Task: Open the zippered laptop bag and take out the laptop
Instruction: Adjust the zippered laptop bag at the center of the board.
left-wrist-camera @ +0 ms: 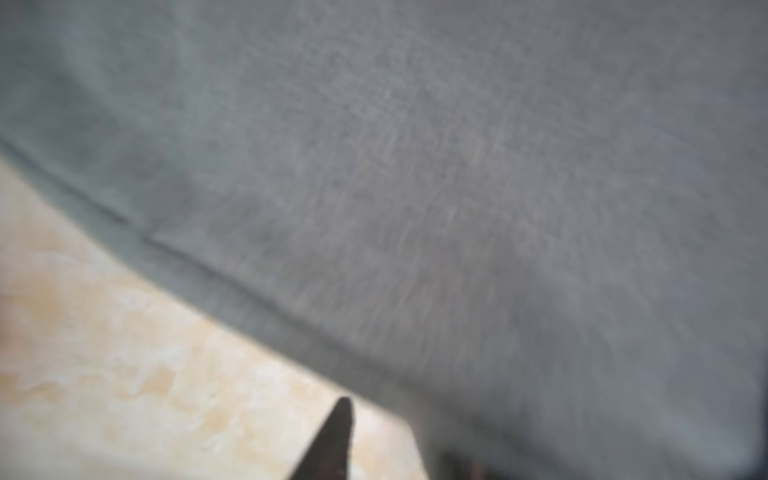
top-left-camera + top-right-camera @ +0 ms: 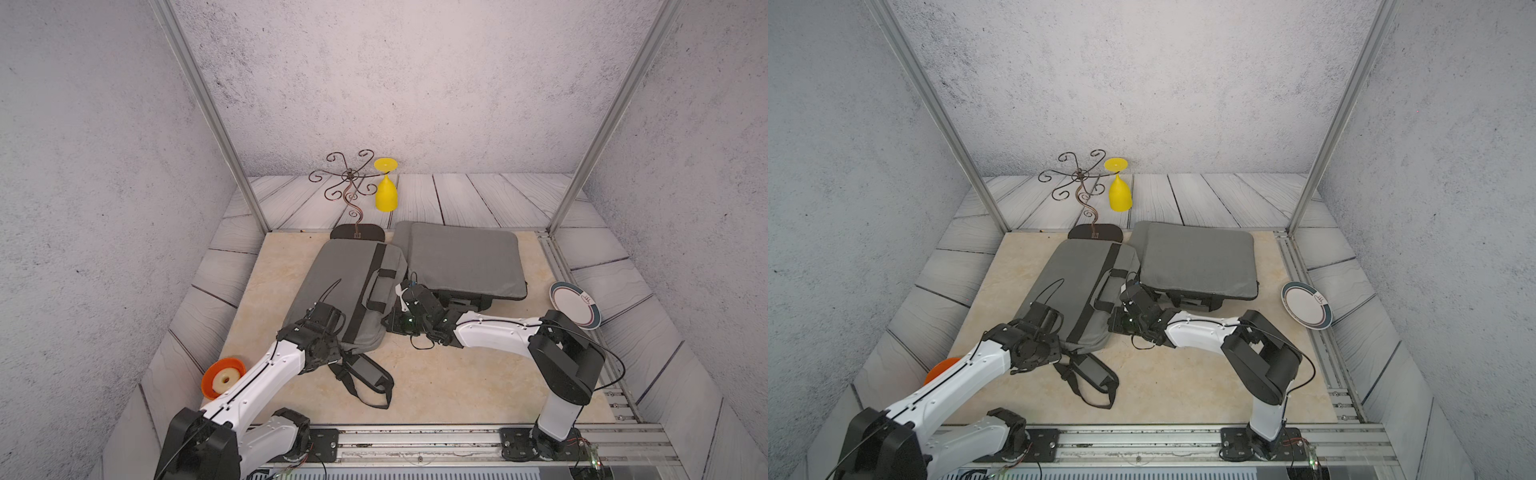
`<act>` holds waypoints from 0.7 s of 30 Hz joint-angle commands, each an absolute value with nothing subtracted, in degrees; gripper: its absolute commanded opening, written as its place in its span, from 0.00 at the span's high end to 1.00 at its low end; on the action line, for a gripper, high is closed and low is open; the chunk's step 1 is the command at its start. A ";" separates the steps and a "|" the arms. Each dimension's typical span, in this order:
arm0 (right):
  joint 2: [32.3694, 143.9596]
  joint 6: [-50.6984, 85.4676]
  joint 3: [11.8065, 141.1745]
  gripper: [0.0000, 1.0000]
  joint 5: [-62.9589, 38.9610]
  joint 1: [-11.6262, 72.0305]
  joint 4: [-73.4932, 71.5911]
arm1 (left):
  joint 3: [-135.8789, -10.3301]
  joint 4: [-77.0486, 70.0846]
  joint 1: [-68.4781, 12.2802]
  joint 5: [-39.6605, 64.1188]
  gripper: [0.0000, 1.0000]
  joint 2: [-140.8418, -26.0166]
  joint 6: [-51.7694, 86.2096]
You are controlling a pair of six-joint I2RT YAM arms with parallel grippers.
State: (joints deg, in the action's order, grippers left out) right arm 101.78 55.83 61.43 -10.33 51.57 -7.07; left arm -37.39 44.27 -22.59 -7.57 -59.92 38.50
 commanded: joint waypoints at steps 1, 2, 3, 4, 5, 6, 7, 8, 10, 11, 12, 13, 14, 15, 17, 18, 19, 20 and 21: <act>100.82 54.58 61.71 1.00 -8.94 50.89 -7.17 | -38.31 48.70 -22.16 -6.93 0.46 -54.02 41.69; 100.79 54.49 61.72 1.00 -8.88 50.89 -7.12 | -38.08 49.16 -22.19 -5.95 0.45 -52.06 42.89; 100.76 54.41 61.81 1.00 -8.88 50.82 -7.03 | -38.17 49.91 -22.19 -5.21 0.44 -50.40 44.46; 100.72 54.40 61.72 1.00 -8.88 50.84 -7.03 | -38.22 50.54 -22.15 -4.30 0.42 -49.26 45.72; 100.72 54.40 61.70 1.00 -8.88 50.88 -6.99 | -38.36 51.11 -22.18 -3.32 0.39 -48.03 47.68; 100.72 54.43 61.62 1.00 -8.88 50.83 -6.96 | -38.32 51.09 -22.21 -2.22 0.38 -46.80 49.56; 100.76 54.49 61.55 1.00 -8.93 50.82 -6.99 | -38.28 50.54 -22.15 -1.16 0.37 -45.77 50.98; 100.81 54.54 61.52 1.00 -8.96 50.84 -7.12 | -38.17 49.76 -22.23 -0.31 0.37 -44.78 53.46; 100.79 54.76 61.35 1.00 -9.00 50.88 -7.20 | -37.54 47.49 -22.15 0.96 0.35 -43.46 57.91; 100.85 54.84 61.28 1.00 -9.13 50.88 -7.29 | -36.98 45.71 -22.15 1.90 0.31 -43.17 60.23; 100.90 54.93 61.35 1.00 -9.14 50.86 -7.29 | -36.31 43.84 -22.15 2.76 0.28 -43.31 62.36; 100.92 54.85 61.35 1.00 -9.14 50.86 -7.28 | -35.64 42.04 -22.10 3.53 0.27 -43.56 63.77; 100.99 54.71 61.40 1.00 -9.14 50.86 -7.29 | -34.93 39.88 -22.07 4.23 0.27 -44.12 65.22; 100.99 54.54 61.44 1.00 -9.14 50.89 -7.17 | -34.47 38.13 -22.10 4.76 0.26 -44.73 66.35; 100.90 54.23 61.30 1.00 -9.05 50.89 -7.11 | -33.78 34.27 -21.97 6.10 0.24 -46.75 68.41; 100.90 54.14 61.18 1.00 -8.92 50.84 -7.06 | -33.71 33.30 -21.89 6.23 0.23 -47.58 68.97; 100.90 54.14 61.04 1.00 -8.83 50.80 -7.10 | -33.54 32.74 -21.88 6.17 0.23 -48.48 69.63; 100.81 54.10 60.87 1.00 -8.79 50.76 -7.20 | -33.37 32.47 -21.88 6.06 0.23 -49.16 70.35; 100.77 54.09 60.80 1.00 -8.79 50.72 -7.16 | -33.08 32.51 -21.80 5.76 0.23 -49.45 71.07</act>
